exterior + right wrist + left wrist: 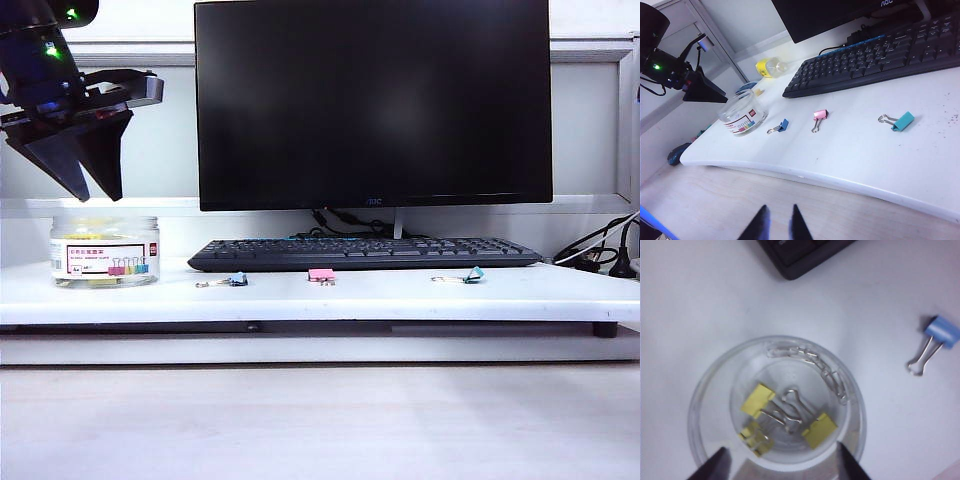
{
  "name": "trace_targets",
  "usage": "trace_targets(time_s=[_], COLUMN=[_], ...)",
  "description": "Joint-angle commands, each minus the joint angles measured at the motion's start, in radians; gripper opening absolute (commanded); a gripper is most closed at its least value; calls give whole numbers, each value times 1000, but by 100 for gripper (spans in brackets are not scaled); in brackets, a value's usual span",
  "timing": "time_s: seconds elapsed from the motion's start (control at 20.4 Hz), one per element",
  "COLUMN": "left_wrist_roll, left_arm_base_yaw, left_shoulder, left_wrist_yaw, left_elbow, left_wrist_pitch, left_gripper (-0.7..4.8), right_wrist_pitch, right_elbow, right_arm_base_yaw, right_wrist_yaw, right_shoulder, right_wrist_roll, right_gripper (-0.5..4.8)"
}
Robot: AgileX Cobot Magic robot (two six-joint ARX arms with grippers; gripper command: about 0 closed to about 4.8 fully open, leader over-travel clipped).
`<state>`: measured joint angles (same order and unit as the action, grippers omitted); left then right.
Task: Pick up the clips with the largest number of clips of the same color on the table and place them in a round transparent plastic box.
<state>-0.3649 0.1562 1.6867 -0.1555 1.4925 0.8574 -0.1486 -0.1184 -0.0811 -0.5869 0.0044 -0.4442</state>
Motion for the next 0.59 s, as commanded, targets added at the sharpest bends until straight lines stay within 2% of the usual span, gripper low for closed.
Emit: trace_targets(time_s=[0.05, 0.1, 0.29, 0.44, 0.59], left_wrist_roll=[89, 98, 117, 166, 198], left_arm_base_yaw=[1, 1, 0, 0, 0], left_shoulder=[-32, -66, -198, -359, -552], left_wrist_yaw=[-28, -54, -45, -43, -43], left_elbow=[3, 3, 3, -5, -86], left_wrist_pitch=[2, 1, 37, 77, 71], left_gripper=[295, 295, 295, 295, 295], right_wrist_pitch=[11, 11, 11, 11, 11], right_elbow=[-4, -4, -4, -4, -4], right_arm_base_yaw=[0, 0, 0, 0, 0], right_wrist_yaw=[-3, -3, -2, 4, 8], right_shoulder=[-2, -2, -2, -2, -2], right_wrist_roll=[0, 0, 0, 0, 0], right_gripper=[63, 63, 63, 63, 63])
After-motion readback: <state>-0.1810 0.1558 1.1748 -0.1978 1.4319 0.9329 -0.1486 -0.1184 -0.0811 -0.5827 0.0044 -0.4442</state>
